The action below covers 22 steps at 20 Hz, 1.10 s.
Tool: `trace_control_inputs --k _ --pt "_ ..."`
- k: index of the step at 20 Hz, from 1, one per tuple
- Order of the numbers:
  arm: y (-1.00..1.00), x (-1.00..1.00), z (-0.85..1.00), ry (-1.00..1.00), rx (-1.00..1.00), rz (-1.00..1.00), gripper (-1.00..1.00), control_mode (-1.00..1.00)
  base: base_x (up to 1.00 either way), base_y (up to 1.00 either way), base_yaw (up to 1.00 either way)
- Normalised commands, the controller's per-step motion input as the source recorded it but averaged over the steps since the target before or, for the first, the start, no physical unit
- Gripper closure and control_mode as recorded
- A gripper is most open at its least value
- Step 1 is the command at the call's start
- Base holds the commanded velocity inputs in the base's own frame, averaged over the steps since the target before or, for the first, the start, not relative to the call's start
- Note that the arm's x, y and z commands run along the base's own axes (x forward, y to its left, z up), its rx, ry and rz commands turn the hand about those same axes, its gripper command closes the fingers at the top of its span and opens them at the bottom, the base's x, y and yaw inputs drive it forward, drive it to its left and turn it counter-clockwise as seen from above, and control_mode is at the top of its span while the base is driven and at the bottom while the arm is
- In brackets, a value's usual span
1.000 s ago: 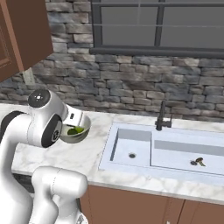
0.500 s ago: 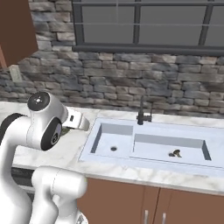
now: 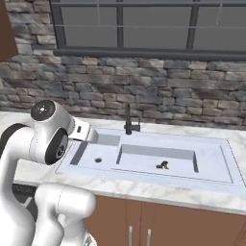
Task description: Pick the limes from the cabinet and place them in one bowl. Pick the mushroom from the sink and place it in the other bowl.
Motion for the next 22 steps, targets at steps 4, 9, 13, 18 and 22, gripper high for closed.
trace_control_inputs --k 4,9,13,18,22 --pt "0.00 0.00 0.00 0.00 0.00 0.00 -1.00 1.00 0.06 -0.62 0.00" --pt "0.00 0.00 0.00 0.00 0.00 0.00 -1.00 1.00 0.11 -0.51 0.00" --pt "0.00 0.00 0.00 0.00 0.00 0.00 -1.00 1.00 0.18 -0.46 0.00" --pt "0.00 0.00 0.00 0.00 0.00 0.00 -1.00 1.00 0.22 -0.45 0.00" --pt "0.00 0.00 0.00 0.00 0.00 0.00 -1.00 1.00 0.28 -0.49 0.00"
